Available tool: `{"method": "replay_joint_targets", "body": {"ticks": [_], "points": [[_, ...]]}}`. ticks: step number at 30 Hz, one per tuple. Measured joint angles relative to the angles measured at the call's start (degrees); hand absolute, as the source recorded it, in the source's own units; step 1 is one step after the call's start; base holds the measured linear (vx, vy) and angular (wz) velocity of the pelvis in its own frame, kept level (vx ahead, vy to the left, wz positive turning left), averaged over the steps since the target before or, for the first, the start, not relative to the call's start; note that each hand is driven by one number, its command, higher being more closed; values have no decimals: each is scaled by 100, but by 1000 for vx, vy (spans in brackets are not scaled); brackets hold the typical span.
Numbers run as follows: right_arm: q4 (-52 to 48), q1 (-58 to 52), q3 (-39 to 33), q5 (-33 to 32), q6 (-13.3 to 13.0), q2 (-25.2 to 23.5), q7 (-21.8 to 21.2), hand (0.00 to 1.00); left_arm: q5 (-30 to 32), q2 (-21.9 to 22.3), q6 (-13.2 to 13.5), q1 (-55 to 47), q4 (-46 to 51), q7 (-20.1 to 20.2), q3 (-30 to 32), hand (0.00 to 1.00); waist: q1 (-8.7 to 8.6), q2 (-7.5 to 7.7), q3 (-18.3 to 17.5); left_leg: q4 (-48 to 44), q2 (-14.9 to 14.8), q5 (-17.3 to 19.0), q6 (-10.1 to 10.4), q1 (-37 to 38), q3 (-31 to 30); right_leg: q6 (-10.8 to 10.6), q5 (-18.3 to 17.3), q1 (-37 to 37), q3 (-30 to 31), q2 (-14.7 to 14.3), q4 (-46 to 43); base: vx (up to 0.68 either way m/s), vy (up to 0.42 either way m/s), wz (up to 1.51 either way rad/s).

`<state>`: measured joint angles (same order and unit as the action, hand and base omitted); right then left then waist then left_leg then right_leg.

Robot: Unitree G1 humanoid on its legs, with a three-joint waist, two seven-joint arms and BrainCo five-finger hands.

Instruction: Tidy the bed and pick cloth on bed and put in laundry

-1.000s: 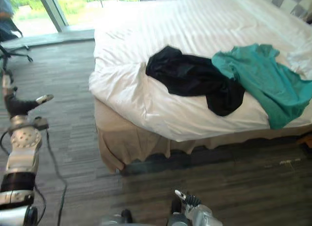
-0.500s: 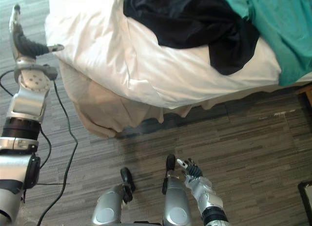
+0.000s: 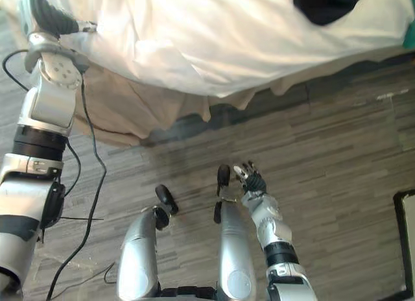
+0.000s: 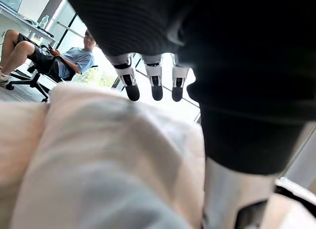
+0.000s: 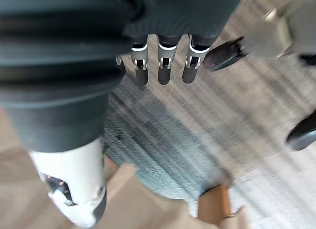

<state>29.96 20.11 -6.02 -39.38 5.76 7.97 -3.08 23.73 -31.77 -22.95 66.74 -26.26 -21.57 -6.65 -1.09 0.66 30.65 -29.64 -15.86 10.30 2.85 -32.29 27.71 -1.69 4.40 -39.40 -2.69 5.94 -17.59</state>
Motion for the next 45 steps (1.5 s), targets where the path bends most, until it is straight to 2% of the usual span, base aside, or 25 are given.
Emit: {"method": "replay_joint_targets", "body": {"ticks": [3, 5, 8, 11, 14, 15, 18, 23, 25, 26, 27, 28, 29, 30, 31, 33, 34, 36, 37, 38, 40, 41, 42, 45], "points": [[-193, 233, -34, -222, -192, 35, -1, 0, 508, -1, -462, 169, 19, 410, 68, 100, -23, -66, 43, -297, -58, 88, -47, -298, -13, -2, -114, -367, 42, 11, -367, -11, -21, -1], [-207, 392, -40, -363, -344, 49, 26, 0, 692, -8, -650, 185, 20, 534, 148, 100, -57, -106, 65, -447, -115, 172, -77, -471, -49, -4, -160, -526, 46, 1, -513, -47, -25, 1], [-210, 638, -109, -687, -527, 71, 146, 0, 737, -94, -685, 213, 33, 536, 337, 100, -106, -128, 82, -626, -154, 262, -129, -722, -56, -33, -179, -779, 80, -8, -606, -64, -16, -4], [-212, 753, -129, -722, -476, 177, 222, 0, 725, -182, -657, 247, 24, 497, 462, 100, -111, -142, 87, -663, -178, 285, -158, -771, 11, -91, -63, -803, 205, -56, -455, -44, -2, -14], [-210, 752, -250, -652, -258, 183, 221, 0, 630, -271, -582, 227, 28, 402, 446, 100, -132, -145, 86, -599, -177, 284, -163, -704, 60, -65, 46, -702, 232, -72, -290, -4, 10, -10], [-207, 694, -256, -640, -128, 183, 224, 0, 435, -302, -511, 90, 15, 277, 397, 100, -124, -144, 87, -467, -144, 269, -170, -455, 175, -85, 82, -505, 293, -70, -181, 46, 16, -15], [-199, 586, -241, -429, 29, 176, 227, 0, -73, -344, -467, -173, 0, 283, 209, 100, -126, -156, 74, -164, -27, 239, -138, 112, 325, -103, 98, -23, 328, -19, 48, 64, 15, -14], [-192, 186, -230, 63, 211, 198, 221, 0, -954, -372, -22, -342, -2, 401, -167, 100, -87, -167, 50, 852, 425, -49, -62, 1277, 507, -195, 193, 1079, 293, 179, 764, 110, -2, 4], [-187, -48, -190, 265, 232, 181, 218, 0, -1280, -488, 371, -446, 36, 386, -251, 100, -78, -175, 30, 1411, 636, -251, 10, 1838, 583, -227, 216, 1627, 180, 286, 1101, 117, -2, 15], [-186, -90, -187, 265, 230, 178, 220, 0, -1333, -508, 432, -471, 42, 383, -252, 100, -66, -174, 20, 1488, 661, -282, 24, 1925, 591, -232, 219, 1709, 164, 295, 1151, 114, -12, 10], [-176, -236, -184, 266, 218, 179, 232, 0, -1422, -517, 640, -571, 47, 347, -288, 100, 4, -177, -46, 1695, 726, -367, 97, 2111, 614, -238, 223, 1894, 102, 319, 1290, 125, -39, 11], [-57, -421, -145, 267, 207, 160, 256, 0, -1439, -518, 923, -917, 163, 279, -309, 100, 67, -181, -376, 1909, 779, -450, 142, 2107, 612, -249, 230, 1908, 8, 321, 1450, 131, -45, 14], [15, -465, -133, 268, 200, 153, 269, 0, -1463, -523, 1033, -1076, 227, 243, -302, 100, 72, -179, -488, 1980, 794, -482, 154, 2102, 600, -250, 235, 1912, -13, 322, 1509, 154, -53, 25], [232, -536, -108, 282, 193, 153, 305, 0, -1556, -530, 1338, -1509, 362, 129, -281, 100, 78, -189, -675, 2129, 816, -565, 186, 2139, 545, -245, 250, 2019, -102, 318, 1667, 125, -32, 26], [336, -560, -107, 309, 190, 153, 325, 0, -1563, -529, 1465, -1717, 419, 104, -263, 100, 77, -191, -715, 2173, 823, -598, 214, 2173, 498, -241, 260, 2104, -146, 314, 1735, 117, -33, 29], [619, -636, -102, 325, 151, 158, 361, 0, -1566, -514, 1935, -2444, 476, 72, -137, 100, 85, -194, -724, 2181, 815, -663, 241, 2374, 427, -235, 266, 2438, -262, 309, 1879, 103, -44, 17], [886, -686, -103, 329, 133, 175, 392, 0, -1558, -409, 2250, -3032, 479, 58, 41, 100, 78, -193, -728, 2141, 812, -683, 238, 2555, 311, -235, 266, 2677, -309, 310, 1915, 113, -49, 8], [1102, -750, -110, 355, 131, 201, 412, 0, -1518, -244, 2491, -3439, 479, 51, 180, 100, 83, -198, -748, 2042, 804, -682, 239, 2662, 207, -234, 267, 2848, -323, 324, 1925, 78, -19, 14], [1324, -871, -206, 373, 135, 203, 432, 0, -1511, -30, 2763, -3840, 469, 48, 253, 100, 66, -172, -758, 1438, 760, -637, 256, 2503, -16, -209, 285, 3074, -445, 451, 1922, 41, 34, 32], [1556, -944, -220, 379, 151, 221, 443, 0, -1460, 169, 2953, -4223, 468, 44, 291, 100, 78, -219, -885, 1787, 806, -410, 262, 2451, -224, -210, 284, 3175, -468, 505, 1923, 18, 33, 26], [1759, -1050, -240, 380, 171, 364, 443, 0, -1337, 344, 3075, -4577, 467, 44, 324, 100, 95, -404, -1081, 2378, 742, -1022, 258, 2536, -373, -217, 279, 3217, -576, 390, 1925, 8, 13, -11], [1890, -1152, -281, 416, 179, 368, 431, 0, -1265, 581, 3182, -4920, 439, 43, 360, 100, 126, -457, -1259, 2674, 760, -934, 229, 2744, -392, -278, 234, 3292, -644, 373, 1974, 90, 96, -6], [2002, -1242, -302, 427, 200, 311, 422, 0, -1148, 845, 3242, -5062, 409, 42, 354, 0, 124, -408, -1316, 2774, 845, -938, 222, 2855, -465, -295, 224, 3393, -766, 410, 1973, 84, 95, 5], [2287, -1406, -381, 427, 265, 85, 325, 0, -1060, 1275, 3233, -5495, 338, -91, 354, 0, 167, -251, -1420, 2774, 879, -938, 222, 3073, -507, -322, 205, 3645, -891, 438, 1970, 34, 50, 14]]}}
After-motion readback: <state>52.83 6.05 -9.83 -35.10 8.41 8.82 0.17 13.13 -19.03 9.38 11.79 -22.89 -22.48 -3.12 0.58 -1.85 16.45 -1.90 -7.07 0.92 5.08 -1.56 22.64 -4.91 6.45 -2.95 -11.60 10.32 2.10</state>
